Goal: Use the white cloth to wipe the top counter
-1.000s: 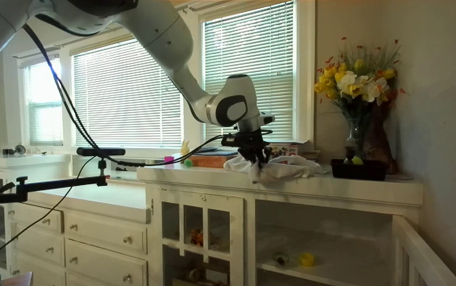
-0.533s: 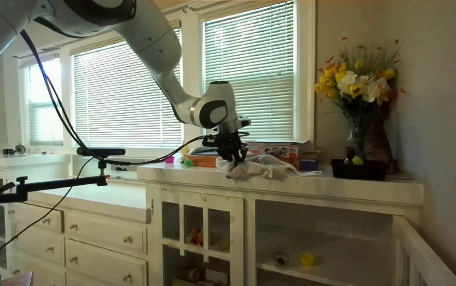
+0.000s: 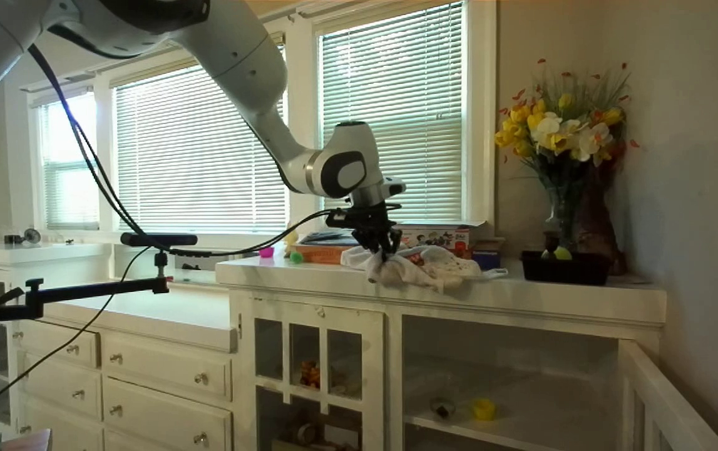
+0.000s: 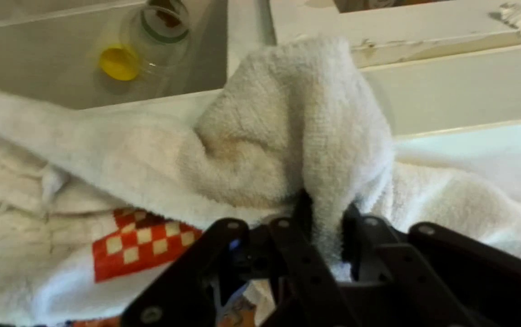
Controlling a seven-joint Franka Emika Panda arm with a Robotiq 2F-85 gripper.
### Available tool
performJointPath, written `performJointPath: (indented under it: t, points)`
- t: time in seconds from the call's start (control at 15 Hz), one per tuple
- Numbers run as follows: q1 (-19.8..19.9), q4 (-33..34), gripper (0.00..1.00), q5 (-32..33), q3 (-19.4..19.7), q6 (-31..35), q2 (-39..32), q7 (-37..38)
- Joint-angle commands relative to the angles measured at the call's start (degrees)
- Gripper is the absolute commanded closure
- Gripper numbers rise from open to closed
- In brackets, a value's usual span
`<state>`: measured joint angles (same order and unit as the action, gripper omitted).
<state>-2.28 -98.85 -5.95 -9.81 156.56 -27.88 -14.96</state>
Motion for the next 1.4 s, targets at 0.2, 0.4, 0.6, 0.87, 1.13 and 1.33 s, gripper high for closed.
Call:
performJointPath:
  t: [0.2,0.4,0.6,0.87,1.13,1.33]
  points:
    - [3.5,-2.3,0.97,-0.6,-2.9,9.5,6.7,-7.0]
    - [3.7,-0.8,0.97,-0.7,-6.8,11.6,9.7,-11.9]
    - [2.6,1.7,0.97,0.1,-10.9,9.3,13.4,-16.1]
    - [1.7,7.6,0.97,-0.5,-17.5,7.7,15.2,-23.6]
    - [2.5,16.7,0.97,-5.6,-25.2,10.6,8.4,-32.6]
    - [2.5,19.8,0.97,-5.7,-26.1,11.2,3.2,-32.2]
